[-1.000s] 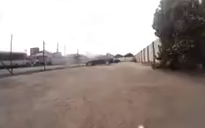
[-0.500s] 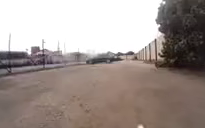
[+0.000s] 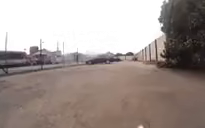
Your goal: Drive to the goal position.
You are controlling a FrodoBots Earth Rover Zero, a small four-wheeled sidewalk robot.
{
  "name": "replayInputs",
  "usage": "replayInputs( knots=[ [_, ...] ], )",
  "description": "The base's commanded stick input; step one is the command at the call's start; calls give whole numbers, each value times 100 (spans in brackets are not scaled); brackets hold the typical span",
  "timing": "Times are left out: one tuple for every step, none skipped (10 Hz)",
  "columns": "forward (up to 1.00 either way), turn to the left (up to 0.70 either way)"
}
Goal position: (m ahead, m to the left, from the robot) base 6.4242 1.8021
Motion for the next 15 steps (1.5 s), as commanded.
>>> replayInputs(
  knots=[
    [50, 0],
    [50, 0],
    [50, 0],
    [50, 0],
    [50, 0],
    [50, 0],
    [50, 0],
    [50, 0],
    [50, 0],
    [50, 0],
    [50, 0],
    [50, 0],
    [50, 0],
    [50, 0],
    [50, 0]
  ],
)
